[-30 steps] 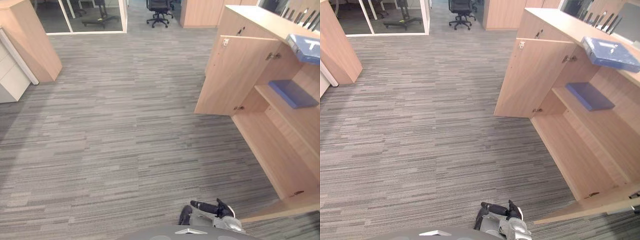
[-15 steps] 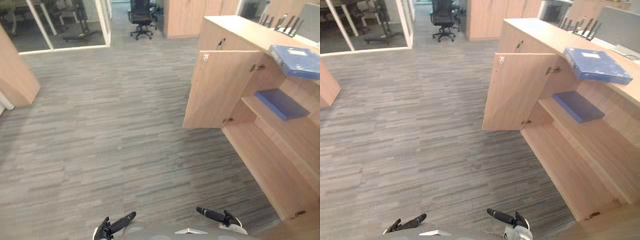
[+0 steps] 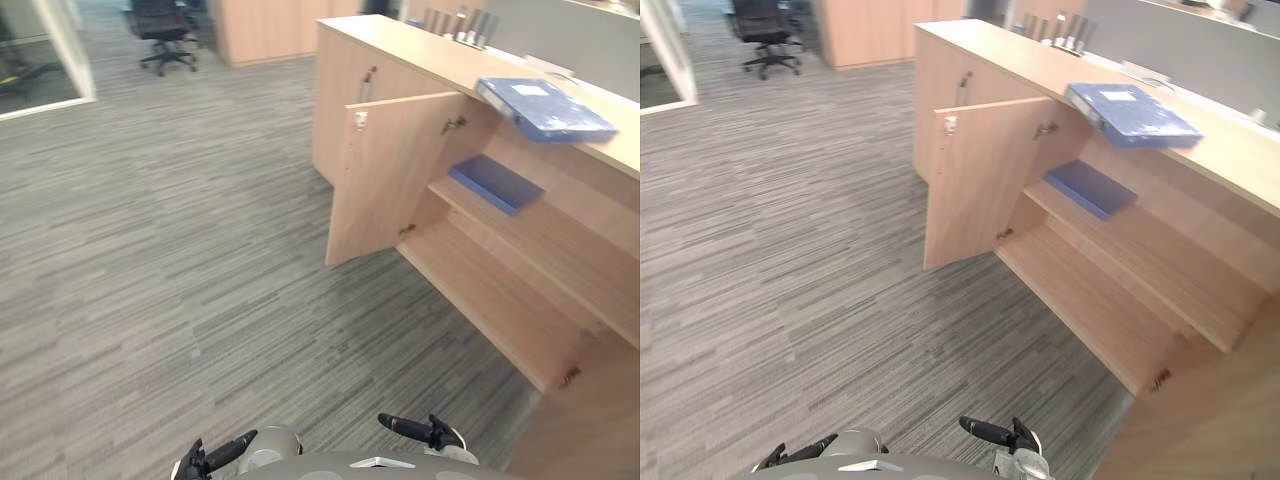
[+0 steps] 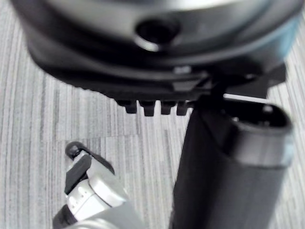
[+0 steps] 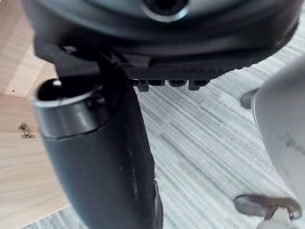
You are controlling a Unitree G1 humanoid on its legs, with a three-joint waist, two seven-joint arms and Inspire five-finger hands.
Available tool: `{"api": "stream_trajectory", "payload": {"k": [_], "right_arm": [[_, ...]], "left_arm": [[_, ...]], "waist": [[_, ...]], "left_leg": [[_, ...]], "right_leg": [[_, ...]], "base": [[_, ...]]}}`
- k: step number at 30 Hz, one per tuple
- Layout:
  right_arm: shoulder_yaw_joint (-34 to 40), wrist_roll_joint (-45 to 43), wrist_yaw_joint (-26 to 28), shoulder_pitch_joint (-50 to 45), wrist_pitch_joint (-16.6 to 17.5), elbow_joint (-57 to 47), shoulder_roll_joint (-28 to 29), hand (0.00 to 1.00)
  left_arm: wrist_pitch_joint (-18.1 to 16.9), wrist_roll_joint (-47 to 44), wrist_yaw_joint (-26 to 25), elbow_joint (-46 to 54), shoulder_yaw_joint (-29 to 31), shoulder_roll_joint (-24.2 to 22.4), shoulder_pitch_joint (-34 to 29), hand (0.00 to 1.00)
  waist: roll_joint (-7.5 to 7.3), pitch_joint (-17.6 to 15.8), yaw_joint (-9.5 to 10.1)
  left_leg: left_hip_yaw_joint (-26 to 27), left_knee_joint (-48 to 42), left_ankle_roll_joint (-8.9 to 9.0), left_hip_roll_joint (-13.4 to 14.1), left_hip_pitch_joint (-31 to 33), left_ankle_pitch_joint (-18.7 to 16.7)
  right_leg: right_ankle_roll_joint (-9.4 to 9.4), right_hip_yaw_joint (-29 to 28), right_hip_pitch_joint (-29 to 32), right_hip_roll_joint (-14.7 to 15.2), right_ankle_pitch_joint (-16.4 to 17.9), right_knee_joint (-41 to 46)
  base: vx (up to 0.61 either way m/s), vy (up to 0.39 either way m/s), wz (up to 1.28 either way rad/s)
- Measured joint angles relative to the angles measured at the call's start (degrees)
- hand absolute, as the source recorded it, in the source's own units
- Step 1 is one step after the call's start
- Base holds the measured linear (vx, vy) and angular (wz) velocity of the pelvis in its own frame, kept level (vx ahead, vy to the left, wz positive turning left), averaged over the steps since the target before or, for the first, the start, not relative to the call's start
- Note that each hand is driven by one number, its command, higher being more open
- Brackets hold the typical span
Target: Walk over to the cabinet, pick up the folder, carry it to the office cabinet, place the folder inside the office cabinet, then close the office cabinet door
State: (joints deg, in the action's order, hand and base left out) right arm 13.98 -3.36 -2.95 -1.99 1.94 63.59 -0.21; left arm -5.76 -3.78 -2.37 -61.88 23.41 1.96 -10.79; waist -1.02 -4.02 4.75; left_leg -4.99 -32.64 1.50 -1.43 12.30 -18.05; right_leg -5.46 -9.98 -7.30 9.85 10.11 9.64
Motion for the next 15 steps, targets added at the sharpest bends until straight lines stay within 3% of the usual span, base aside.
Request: {"api": "stream_trajectory", "payload": {"k": [4, 7, 9, 10, 12, 13, 15], "right_arm": [[-0.3, 0.3, 0.2, 0.1, -0.3, -1.5, 0.3, 1.00], [0.0, 0.3, 0.2, 0.4, 0.0, -3.8, 0.0, 1.00], [0.1, 0.3, 0.1, 0.0, 0.6, -4.5, 0.2, 1.00], [0.1, 0.4, 0.1, 0.0, 0.8, -4.4, 0.0, 1.00], [0.1, 0.7, -0.2, 0.0, 0.9, -4.3, -0.3, 1.00], [0.2, 0.7, -0.2, 0.2, 0.9, -3.5, -0.6, 1.00], [0.5, 0.7, -0.2, 0.8, 0.7, -1.3, -0.6, 1.00]], "left_arm": [[0.2, 0.1, -0.1, 0.0, 0.0, -0.4, -1.0, 1.00], [0.6, 0.2, -0.1, 0.3, -0.5, -0.7, -0.8, 1.00], [0.6, 1.3, 0.2, 0.6, -0.5, -0.7, -0.6, 1.00], [0.6, 2.1, 0.5, 0.6, -0.6, -0.8, -0.4, 1.00], [0.7, 2.1, 0.5, 0.6, -0.6, -0.9, -0.4, 1.00], [0.7, 2.1, 0.5, 0.5, -0.7, -0.9, -0.5, 1.00], [0.8, 1.8, 0.5, -0.7, -1.5, -0.2, 0.3, 1.00]], "waist": [[0.49, 1.1, 0.48], [1.73, 0.7, -0.52], [1.69, 0.8, -1.09], [1.96, 1.0, -1.16], [2.14, 1.2, -1.14], [2.33, 1.2, -1.11], [2.00, 1.2, -0.35]], "left_leg": [[10.2, 4.8, -2.49, 1.2, -3.3, -0.1], [15.7, 6.8, -3.87, 0.9, -7.4, 0.3], [16.5, 6.7, -4.59, 0.6, -9.7, -0.3], [17.3, 7.4, -4.57, 0.8, -10.9, -0.6], [19.6, 9.5, -4.53, 1.9, -11.9, -0.5], [20.8, 10.0, -3.94, 2.9, -11.7, -0.1], [18.7, 11.4, -2.89, 3.1, -10.5, 1.2]], "right_leg": [[-0.89, -3.7, 6.3, 2.0, -3.4, 4.0], [-0.96, -2.0, 15.8, 2.1, -3.4, 22.6], [-0.26, 4.4, 18.6, 3.8, -5.8, 28.6], [0.56, 10.2, 18.7, 5.7, -6.1, 29.5], [1.40, 18.5, 18.0, 7.7, -5.8, 27.0], [1.56, 24.2, 16.3, 7.4, -5.6, 21.6], [0.78, 27.3, 13.3, 4.2, -6.1, 8.0]], "base": [[0.10, 0.272, -1.42], [0.05, 0.151, -0.85], [0.03, 0.083, -0.39], [0.03, 0.055, -0.55], [0.00, -0.005, -0.67], [0.01, -0.066, -0.80], [0.02, -0.132, -1.08]]}}
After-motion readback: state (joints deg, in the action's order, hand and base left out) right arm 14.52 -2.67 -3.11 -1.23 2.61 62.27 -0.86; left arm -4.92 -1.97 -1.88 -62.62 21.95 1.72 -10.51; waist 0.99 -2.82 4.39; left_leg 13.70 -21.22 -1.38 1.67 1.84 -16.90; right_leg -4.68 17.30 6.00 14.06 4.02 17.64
